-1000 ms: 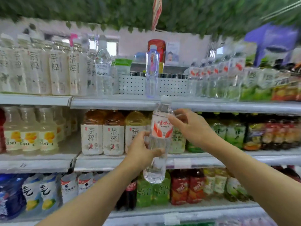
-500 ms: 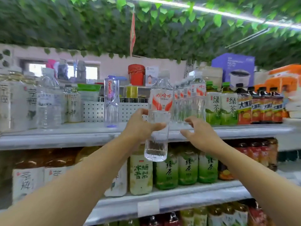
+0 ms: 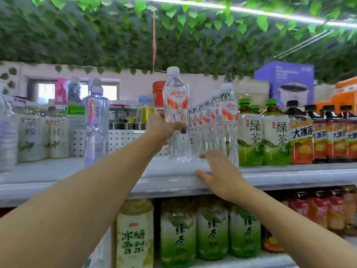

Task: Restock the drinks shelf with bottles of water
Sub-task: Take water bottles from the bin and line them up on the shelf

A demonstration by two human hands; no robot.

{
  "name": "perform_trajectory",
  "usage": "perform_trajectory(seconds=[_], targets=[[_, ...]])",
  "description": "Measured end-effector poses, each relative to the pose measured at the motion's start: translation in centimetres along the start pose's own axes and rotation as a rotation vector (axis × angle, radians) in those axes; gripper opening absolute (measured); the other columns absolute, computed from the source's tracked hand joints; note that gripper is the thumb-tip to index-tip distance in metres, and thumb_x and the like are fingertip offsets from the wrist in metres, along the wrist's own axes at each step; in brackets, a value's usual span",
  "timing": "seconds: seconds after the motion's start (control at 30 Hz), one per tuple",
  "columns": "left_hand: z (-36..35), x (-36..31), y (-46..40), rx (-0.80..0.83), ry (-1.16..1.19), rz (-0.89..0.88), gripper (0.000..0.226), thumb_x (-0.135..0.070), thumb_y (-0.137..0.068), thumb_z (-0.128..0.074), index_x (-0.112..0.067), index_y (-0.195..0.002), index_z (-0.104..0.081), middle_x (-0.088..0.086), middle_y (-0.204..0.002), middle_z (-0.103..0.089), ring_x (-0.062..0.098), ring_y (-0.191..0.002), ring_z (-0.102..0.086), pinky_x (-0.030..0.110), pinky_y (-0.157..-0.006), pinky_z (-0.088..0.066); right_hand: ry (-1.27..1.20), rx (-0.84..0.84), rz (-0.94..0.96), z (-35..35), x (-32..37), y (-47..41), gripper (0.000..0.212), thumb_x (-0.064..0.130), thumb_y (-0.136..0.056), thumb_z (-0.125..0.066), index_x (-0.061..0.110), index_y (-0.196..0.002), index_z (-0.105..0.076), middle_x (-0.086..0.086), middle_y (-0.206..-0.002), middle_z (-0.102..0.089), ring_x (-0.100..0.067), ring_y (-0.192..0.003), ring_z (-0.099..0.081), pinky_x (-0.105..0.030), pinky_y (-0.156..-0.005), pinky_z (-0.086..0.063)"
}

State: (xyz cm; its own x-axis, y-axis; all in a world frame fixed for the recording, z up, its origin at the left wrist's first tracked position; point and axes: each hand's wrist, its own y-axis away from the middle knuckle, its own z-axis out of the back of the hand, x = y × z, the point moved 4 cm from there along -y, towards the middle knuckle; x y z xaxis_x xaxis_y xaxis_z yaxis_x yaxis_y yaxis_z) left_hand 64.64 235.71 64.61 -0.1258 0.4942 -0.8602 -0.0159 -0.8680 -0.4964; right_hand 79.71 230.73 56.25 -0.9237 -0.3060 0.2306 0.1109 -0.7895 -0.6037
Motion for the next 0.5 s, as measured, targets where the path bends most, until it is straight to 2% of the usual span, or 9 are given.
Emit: perform_trajectory(seconds=[0.1,0.23,0.3,0.37,0.5], targets=[[-1.4,1.6,-1.5,-0.003,-0.022,-0.006,0.042,-0.02,-0.077,-0.075,-0.013,-0.108,-0.047,0.005,-0.105,-0.061,0.021,-0.091,-0.058,0.034,-0.068,-0.047,0.024,0.005,0.044,-1.0,-0.4,-0.7,0.05,0.044,-0.095,-0.048,0.021,-0.138,-0.036,0.002,-0.14,-0.036,-0.015,-0.13,-0.033,-0.028,-0.107,-0.026],[-2.7,3.7,-2.8,-0.003,-0.046,0.01,0.045,-0.023,-0.077,-0.076,-0.016,-0.111,-0.047,0.002,-0.106,-0.059,0.02,-0.092,-0.056,0.035,-0.075,-0.044,0.077,-0.017,0.082,-2.2,-0.8,-0.8,0.051,0.051,-0.093,-0.044,0.022,-0.135,-0.04,0.003,-0.138,-0.039,-0.015,-0.126,-0.035,-0.03,-0.105,-0.03],[-3.0,4.3,-3.4,0.008,-0.037,0.017,0.044,-0.024,-0.077,-0.076,-0.019,-0.108,-0.045,0.003,-0.108,-0.059,0.021,-0.093,-0.056,0.035,-0.075,-0.044,0.123,-0.026,0.126,-2.7,-0.7,-0.6,0.06,0.062,-0.089,-0.033,0.021,-0.131,-0.045,0.002,-0.133,-0.044,-0.015,-0.122,-0.039,-0.03,-0.103,-0.031],[-3.0,4.7,-3.8,0.011,-0.044,0.018,0.048,-0.026,-0.077,-0.077,-0.017,-0.113,-0.047,0.004,-0.111,-0.059,0.022,-0.095,-0.057,0.036,-0.074,-0.045,0.164,-0.057,0.163,-3.3,-0.7,-0.5,0.071,0.067,-0.08,-0.016,0.021,-0.121,-0.052,0.003,-0.121,-0.052,-0.014,-0.112,-0.044,-0.032,-0.099,-0.033],[-2.7,5.2,-4.2,0.034,-0.087,-0.009,0.061,-0.029,-0.076,-0.076,-0.016,-0.126,-0.044,0.004,-0.116,-0.058,0.022,-0.098,-0.057,0.039,-0.082,-0.051,0.197,-0.172,0.183,-4.2,-1.1,-0.5,0.051,0.06,-0.088,-0.025,0.021,-0.101,-0.056,0.004,-0.1,-0.056,-0.016,-0.095,-0.048,-0.032,-0.085,-0.036]])
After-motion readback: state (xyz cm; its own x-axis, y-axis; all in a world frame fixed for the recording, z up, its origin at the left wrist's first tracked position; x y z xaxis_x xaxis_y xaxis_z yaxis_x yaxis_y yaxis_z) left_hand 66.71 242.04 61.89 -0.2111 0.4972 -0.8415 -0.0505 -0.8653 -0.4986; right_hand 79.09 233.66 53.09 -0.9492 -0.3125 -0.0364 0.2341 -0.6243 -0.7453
